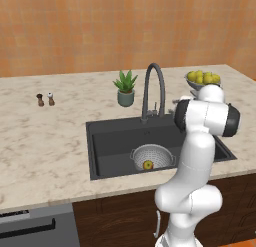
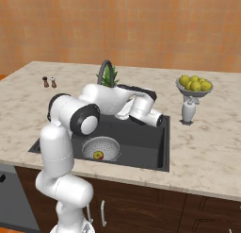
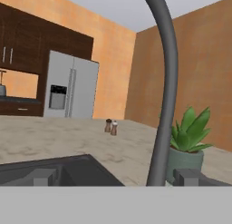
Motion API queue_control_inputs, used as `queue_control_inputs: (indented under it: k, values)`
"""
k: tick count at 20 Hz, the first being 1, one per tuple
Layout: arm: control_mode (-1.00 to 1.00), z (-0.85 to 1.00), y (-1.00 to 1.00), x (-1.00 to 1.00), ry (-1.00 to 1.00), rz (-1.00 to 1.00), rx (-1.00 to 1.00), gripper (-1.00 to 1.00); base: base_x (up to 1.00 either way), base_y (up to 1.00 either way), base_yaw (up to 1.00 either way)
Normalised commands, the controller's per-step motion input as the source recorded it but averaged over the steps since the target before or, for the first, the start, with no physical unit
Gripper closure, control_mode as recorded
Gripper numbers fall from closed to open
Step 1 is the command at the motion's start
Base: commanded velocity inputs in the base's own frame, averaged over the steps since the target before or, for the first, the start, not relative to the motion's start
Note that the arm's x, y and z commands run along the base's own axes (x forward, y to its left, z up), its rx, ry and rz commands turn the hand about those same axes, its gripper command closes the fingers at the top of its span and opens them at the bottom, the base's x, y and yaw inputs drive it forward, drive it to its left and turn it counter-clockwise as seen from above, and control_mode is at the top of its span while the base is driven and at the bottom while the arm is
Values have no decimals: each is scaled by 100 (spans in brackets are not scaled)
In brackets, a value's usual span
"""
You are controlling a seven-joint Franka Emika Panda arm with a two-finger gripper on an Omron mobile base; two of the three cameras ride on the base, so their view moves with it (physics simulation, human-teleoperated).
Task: Put the colander in the sink, put the apple in the colander, and turn on the sink faucet and pour water over the colander.
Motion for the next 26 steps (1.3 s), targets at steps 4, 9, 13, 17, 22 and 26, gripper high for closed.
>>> queue_control_inputs:
  k: [4,9,13,17,22,26]
  values:
    - [-100,-15,0,17,-15,0,0,-100,0,0,0]
    - [-100,-20,0,22,-6,0,0,-100,0,0,0]
    - [-100,-5,0,38,0,0,0,-100,0,0,0]
    - [-100,-9,0,36,0,0,0,-100,0,0,0]
    - [-100,-22,0,34,1,0,0,-100,0,0,0]
    - [-100,-18,0,41,7,-1,0,-100,0,0,0]
